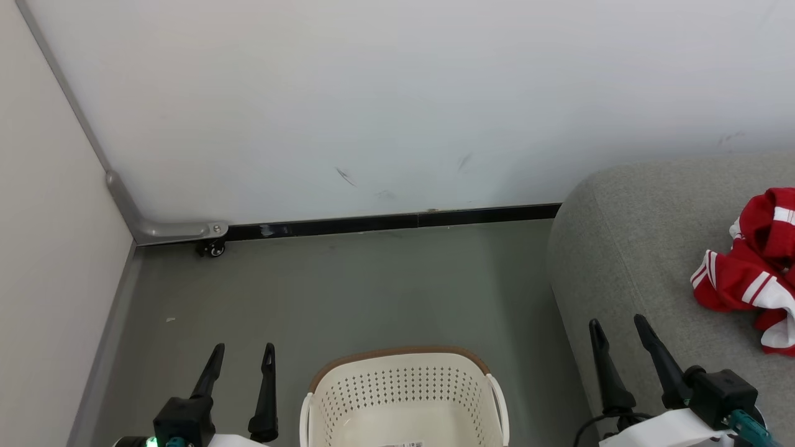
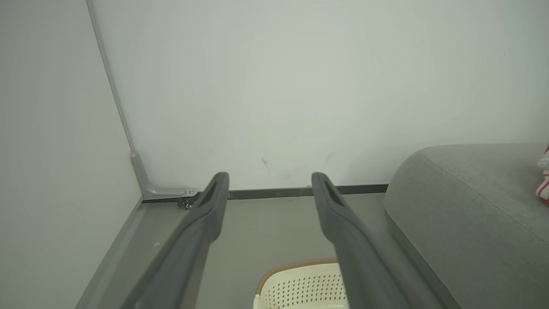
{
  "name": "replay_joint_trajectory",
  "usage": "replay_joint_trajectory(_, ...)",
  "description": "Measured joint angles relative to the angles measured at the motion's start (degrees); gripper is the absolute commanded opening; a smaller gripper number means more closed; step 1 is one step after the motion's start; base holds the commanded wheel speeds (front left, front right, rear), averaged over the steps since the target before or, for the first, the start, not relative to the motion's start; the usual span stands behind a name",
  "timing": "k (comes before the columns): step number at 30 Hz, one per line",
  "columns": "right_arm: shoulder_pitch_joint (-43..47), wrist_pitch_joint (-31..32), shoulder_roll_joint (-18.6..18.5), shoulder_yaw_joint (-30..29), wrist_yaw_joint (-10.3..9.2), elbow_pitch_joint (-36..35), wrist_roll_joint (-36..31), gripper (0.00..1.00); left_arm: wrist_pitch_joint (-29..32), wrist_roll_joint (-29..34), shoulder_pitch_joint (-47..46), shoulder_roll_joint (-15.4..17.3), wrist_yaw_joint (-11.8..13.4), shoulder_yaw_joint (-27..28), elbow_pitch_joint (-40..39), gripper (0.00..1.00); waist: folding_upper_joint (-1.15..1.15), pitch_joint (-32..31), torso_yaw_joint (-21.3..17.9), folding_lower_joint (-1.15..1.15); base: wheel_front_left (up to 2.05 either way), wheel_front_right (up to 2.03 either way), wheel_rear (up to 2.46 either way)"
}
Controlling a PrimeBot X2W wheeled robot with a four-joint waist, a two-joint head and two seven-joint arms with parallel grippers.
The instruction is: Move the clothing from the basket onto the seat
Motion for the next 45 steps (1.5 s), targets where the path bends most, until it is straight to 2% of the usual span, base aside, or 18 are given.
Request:
replay_joint_trajectory(44, 2.99, 2.82, 0.68, -0.86, 0.0, -5.58, -0.87, 1.0, -0.01, 0.4, -0.58, -0.65, 0.56, 0.91, 0.21, 1.0, 0.0, 0.92, 0.16, 0.0, 0.0, 0.0, 0.0)
replay_joint_trajectory(45, 3.01, 2.83, 0.68, -0.85, 0.0, -5.63, -0.81, 0.0, -0.01, 0.4, -0.58, -0.65, 0.57, 0.92, 0.25, 0.0, 0.0, 0.92, 0.17, 0.0, 0.0, 0.0, 0.0)
